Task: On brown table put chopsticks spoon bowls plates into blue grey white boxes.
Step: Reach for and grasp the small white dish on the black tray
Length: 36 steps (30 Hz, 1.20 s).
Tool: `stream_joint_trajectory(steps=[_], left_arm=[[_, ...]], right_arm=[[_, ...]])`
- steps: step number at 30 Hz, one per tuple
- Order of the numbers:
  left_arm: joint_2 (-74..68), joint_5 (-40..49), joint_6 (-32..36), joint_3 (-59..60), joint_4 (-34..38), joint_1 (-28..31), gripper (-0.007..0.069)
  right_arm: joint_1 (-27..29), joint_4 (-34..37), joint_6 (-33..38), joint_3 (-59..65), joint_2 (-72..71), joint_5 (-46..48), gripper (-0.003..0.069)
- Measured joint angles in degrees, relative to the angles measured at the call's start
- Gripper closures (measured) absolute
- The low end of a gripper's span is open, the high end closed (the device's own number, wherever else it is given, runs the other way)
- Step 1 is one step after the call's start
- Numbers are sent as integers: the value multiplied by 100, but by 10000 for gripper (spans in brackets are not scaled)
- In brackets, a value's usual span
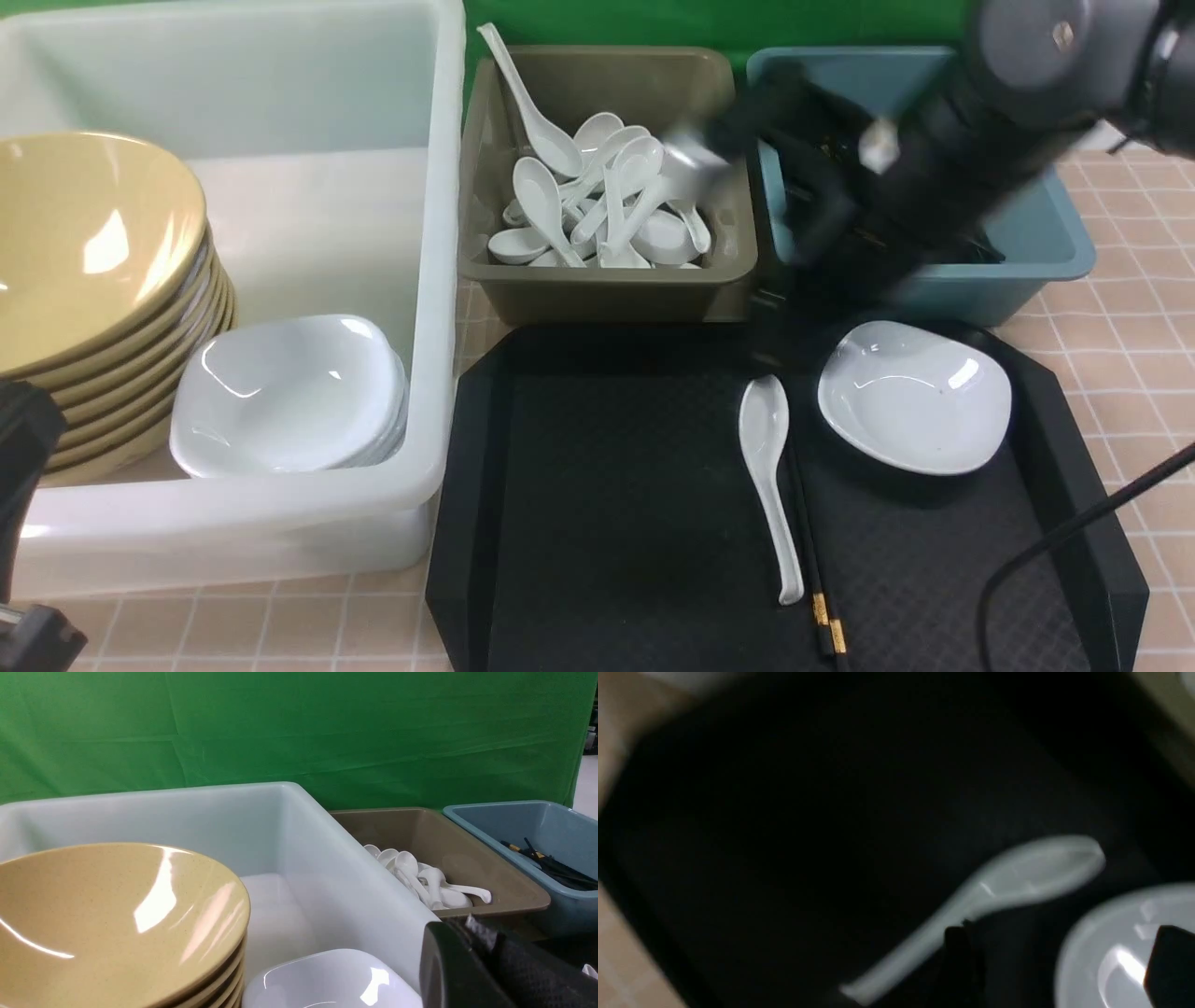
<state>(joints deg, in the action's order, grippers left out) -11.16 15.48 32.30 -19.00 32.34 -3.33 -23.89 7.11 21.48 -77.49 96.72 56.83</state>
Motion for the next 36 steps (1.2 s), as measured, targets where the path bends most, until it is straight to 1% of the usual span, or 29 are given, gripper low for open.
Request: stream_joint_trajectory(steps=[2, 4, 5, 7, 8, 9, 10, 12, 13, 14, 15, 16, 18, 21, 23, 25, 29, 32, 34, 36], left_arm=[[0, 0, -45, 0, 0, 0, 632], [0, 0, -62, 0, 0, 0, 632], [0, 0, -62, 0, 0, 0, 632], [0, 0, -73, 0, 0, 0, 632], [0, 0, -73, 0, 0, 0, 632], [0, 0, -73, 0, 0, 0, 632], [0, 0, -73, 0, 0, 0, 632], [0, 0, -73, 0, 0, 0, 632], [0, 0, -73, 0, 0, 0, 632], [0, 0, -73, 0, 0, 0, 632], [0, 0, -73, 0, 0, 0, 632], [0, 0, -73, 0, 0, 0, 632], [0, 0, -77, 4, -7, 0, 632], [0, 0, -77, 56, -40, 0, 631], [0, -24, -77, 172, -63, 0, 631], [0, -58, -77, 228, -80, 0, 631], [0, -320, -77, 271, -86, 0, 631], [0, -416, -77, 295, -86, 0, 631], [0, -480, -77, 307, -86, 0, 631], [0, -594, -77, 356, -86, 0, 631]], right_arm=[[356, -184, -234, 415, 15, -385, 135], [641, -240, -444, 921, 22, -1040, 166], [707, -247, -506, 1059, 27, -1161, 175], [866, -247, -682, 1493, 61, -1832, 252], [902, -247, -755, 1613, 100, -2082, 304], [901, -247, -761, 1650, 121, -2114, 313], [901, -247, -789, 1695, 154, -2227, 351], [829, -42, -813, 1770, 334, -2369, 473], [786, 96, -813, 1775, 376, -2374, 515], [772, 136, -813, 1775, 386, -2374, 515], [678, 380, -736, 1775, 426, -2374, 560], [599, 585, -626, 1753, 441, -2332, 582], [451, 853, -485, 1651, 446, -2164, 597], [427, 928, -459, 1480, 430, -1932, 578], [548, 814, -454, 1328, 342, -1787, 522], [756, 643, -454, 1256, 218, -1747, 446], [1355, 375, -454, 1228, 190, -1860, 270], [1662, 344, -454, 1228, 439, -1949, 188], [1704, 333, -454, 1228, 618, -1969, 169], [1698, 383, -427, 1228, 840, -1951, 174]])
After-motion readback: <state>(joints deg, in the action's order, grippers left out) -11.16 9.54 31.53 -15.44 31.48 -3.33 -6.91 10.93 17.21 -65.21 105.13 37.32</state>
